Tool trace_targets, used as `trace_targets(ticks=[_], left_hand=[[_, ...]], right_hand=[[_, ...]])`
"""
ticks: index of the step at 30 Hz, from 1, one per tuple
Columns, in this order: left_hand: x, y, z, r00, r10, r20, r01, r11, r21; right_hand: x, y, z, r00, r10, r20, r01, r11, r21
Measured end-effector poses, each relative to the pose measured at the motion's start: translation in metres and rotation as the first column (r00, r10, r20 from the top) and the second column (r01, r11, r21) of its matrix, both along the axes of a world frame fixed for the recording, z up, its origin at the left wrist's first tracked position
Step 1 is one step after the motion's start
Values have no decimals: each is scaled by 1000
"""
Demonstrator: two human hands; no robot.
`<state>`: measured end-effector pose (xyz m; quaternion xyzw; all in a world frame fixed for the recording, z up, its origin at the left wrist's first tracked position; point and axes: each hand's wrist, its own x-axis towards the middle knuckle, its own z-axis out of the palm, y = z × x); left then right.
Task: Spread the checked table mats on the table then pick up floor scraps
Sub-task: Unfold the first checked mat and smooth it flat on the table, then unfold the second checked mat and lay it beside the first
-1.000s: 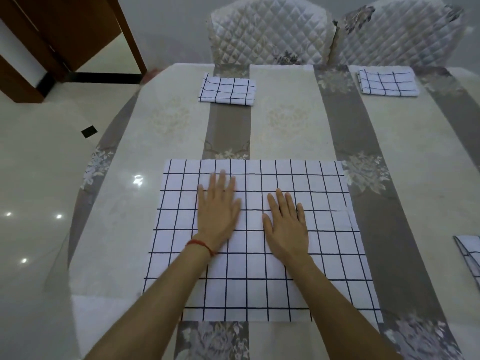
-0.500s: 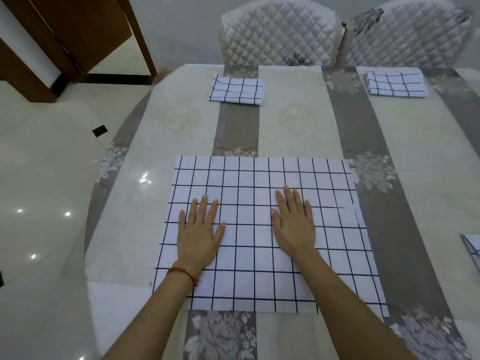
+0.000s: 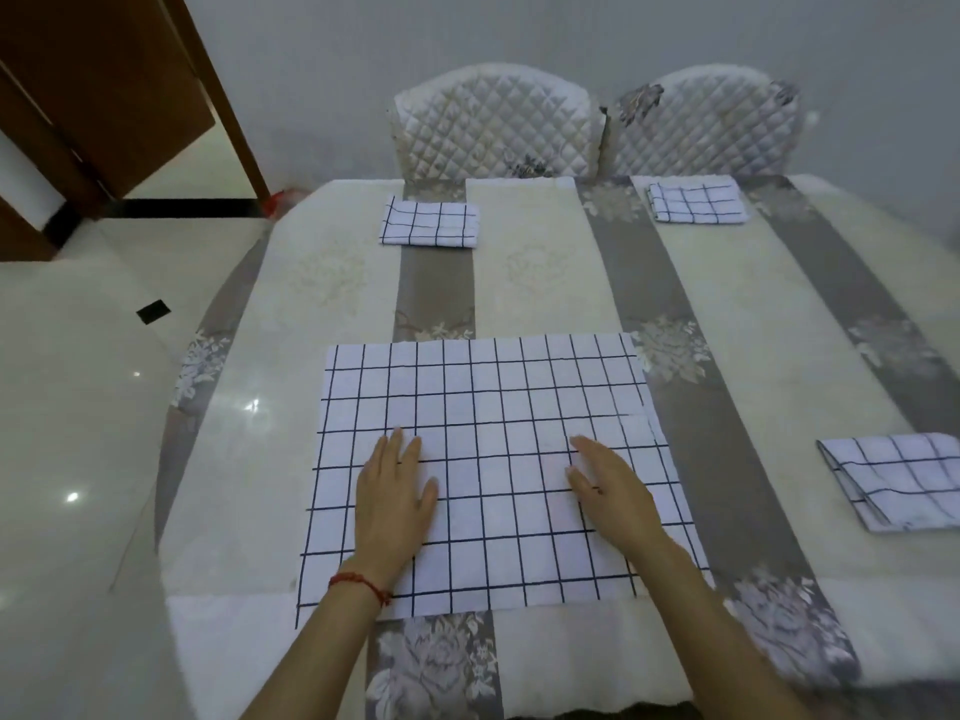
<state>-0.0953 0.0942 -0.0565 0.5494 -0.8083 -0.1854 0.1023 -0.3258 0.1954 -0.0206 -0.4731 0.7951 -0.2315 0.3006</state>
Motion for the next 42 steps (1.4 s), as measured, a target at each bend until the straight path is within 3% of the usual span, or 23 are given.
trace_targets(ticks=[7, 11, 21, 23, 28, 30, 36, 42], left_hand=[[-67, 51, 22, 943, -328, -57, 327, 945, -21], [-101, 80, 29, 884, -466, -48, 464, 885, -41], [-223, 148, 51, 820, -525, -228, 511, 851, -119], [-254, 166, 55, 831, -502, -239, 491, 864, -107], [-334, 208, 50, 906, -217, -363, 337, 889, 309], [-363, 222, 47, 925, -139, -353, 280, 878, 388], [-425, 242, 33, 958, 38, -286, 103, 881, 462], [-467, 237, 37, 906, 255, -339, -52, 860, 508]], right_hand=[[-28, 94, 20, 975, -223, -19, 223, 974, 47], [-71, 140, 40, 941, -298, -160, 309, 950, 45], [-211, 213, 43, 845, -509, -164, 499, 861, -99], [-243, 219, 42, 839, -530, -123, 519, 847, -114], [-324, 230, 35, 841, -539, -47, 534, 841, -88], [-350, 232, 33, 841, -539, -45, 537, 842, -60], [-389, 227, 9, 851, -524, 46, 524, 851, 1], [-400, 214, -6, 845, -534, 20, 534, 843, -58]])
